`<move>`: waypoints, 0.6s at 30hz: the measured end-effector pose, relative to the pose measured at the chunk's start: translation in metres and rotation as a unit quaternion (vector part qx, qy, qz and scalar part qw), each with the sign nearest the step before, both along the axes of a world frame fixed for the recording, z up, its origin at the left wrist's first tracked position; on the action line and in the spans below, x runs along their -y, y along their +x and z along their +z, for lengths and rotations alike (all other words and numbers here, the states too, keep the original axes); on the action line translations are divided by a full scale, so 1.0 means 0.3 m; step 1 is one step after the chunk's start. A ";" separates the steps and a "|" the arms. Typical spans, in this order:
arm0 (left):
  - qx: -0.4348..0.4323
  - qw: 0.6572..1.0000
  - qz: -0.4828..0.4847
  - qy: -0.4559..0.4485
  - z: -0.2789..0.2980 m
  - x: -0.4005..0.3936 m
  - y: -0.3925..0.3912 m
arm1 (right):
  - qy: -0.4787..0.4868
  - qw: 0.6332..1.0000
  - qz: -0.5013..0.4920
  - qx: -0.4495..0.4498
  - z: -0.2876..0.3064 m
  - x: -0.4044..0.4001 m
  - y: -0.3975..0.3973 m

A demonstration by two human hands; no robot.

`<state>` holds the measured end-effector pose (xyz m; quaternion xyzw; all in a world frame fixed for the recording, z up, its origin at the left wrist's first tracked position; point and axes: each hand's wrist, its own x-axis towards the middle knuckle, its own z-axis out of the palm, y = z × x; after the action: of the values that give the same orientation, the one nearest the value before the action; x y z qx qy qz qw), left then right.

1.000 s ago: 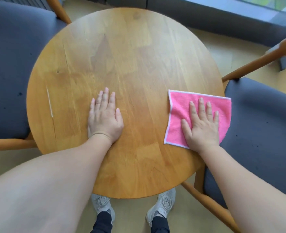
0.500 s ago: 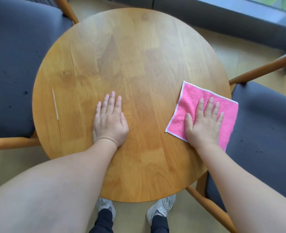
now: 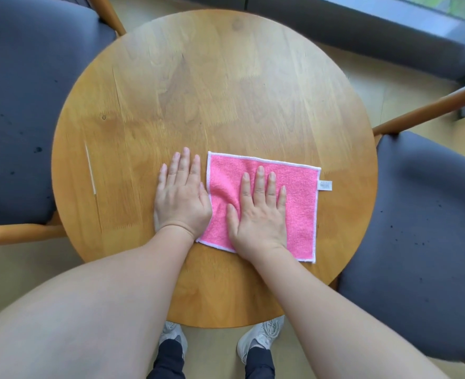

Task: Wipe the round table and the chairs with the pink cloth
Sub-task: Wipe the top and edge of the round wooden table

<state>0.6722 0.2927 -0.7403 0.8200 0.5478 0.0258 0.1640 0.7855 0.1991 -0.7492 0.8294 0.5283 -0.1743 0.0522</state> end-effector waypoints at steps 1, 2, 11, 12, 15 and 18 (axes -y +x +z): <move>0.000 1.000 -0.001 0.000 0.001 0.001 -0.003 | -0.002 1.000 0.005 -0.002 0.002 0.003 0.003; -0.001 1.000 0.000 0.001 0.002 0.003 -0.006 | -0.003 1.000 0.010 -0.004 0.005 0.005 0.007; -0.001 1.000 -0.004 0.014 -0.005 0.004 -0.015 | 0.016 0.999 0.039 0.003 0.009 -0.008 0.216; -0.001 1.000 -0.004 0.015 -0.005 0.007 -0.017 | 0.014 1.000 0.026 0.009 0.010 -0.006 0.260; -0.009 1.000 -0.006 0.016 -0.007 0.012 -0.012 | 0.011 0.999 -0.022 0.034 0.011 -0.002 0.411; -0.013 1.000 -0.008 0.018 -0.007 0.013 -0.003 | 0.023 0.995 -0.082 0.049 0.015 -0.010 0.535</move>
<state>0.6712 0.2889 -0.7422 0.8275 0.5426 0.0233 0.1423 0.9460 0.2023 -0.7447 0.8782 0.4596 -0.1245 0.0445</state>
